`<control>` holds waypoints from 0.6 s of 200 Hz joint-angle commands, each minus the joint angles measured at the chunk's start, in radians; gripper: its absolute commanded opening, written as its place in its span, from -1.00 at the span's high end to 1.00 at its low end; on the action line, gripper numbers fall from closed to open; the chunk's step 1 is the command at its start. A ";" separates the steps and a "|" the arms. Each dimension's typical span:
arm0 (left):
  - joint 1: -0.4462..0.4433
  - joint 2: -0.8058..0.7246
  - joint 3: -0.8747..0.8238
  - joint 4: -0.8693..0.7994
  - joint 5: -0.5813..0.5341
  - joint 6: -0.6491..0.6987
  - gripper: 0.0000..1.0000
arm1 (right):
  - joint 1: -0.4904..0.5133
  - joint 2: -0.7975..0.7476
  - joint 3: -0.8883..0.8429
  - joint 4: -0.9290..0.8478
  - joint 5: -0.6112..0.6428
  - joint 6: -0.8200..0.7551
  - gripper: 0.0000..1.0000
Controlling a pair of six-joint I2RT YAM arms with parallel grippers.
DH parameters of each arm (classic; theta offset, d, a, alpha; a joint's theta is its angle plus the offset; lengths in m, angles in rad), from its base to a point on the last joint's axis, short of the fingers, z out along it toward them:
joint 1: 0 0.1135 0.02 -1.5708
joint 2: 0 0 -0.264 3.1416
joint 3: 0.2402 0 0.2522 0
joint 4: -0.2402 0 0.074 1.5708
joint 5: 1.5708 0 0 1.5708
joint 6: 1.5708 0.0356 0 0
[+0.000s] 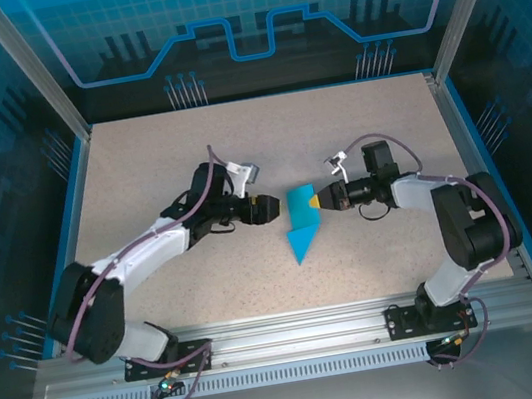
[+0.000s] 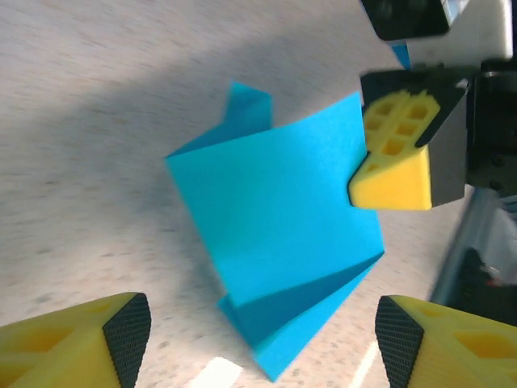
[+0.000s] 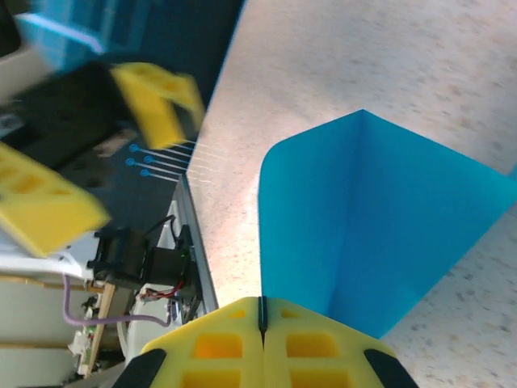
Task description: Fold a paper plane with a square sheet of paper (fold left side to right side)
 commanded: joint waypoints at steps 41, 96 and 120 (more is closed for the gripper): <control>-0.156 -0.190 -0.016 -0.230 -0.193 0.044 -0.50 | 0.016 0.111 0.054 0.019 0.172 0.216 0.98; -0.420 0.075 0.089 -0.360 -0.528 -0.011 -0.46 | 0.017 0.159 0.067 -0.009 0.203 0.250 0.97; -0.481 0.212 0.197 -0.420 -0.618 -0.007 -0.46 | 0.019 0.174 0.068 -0.009 0.199 0.250 0.97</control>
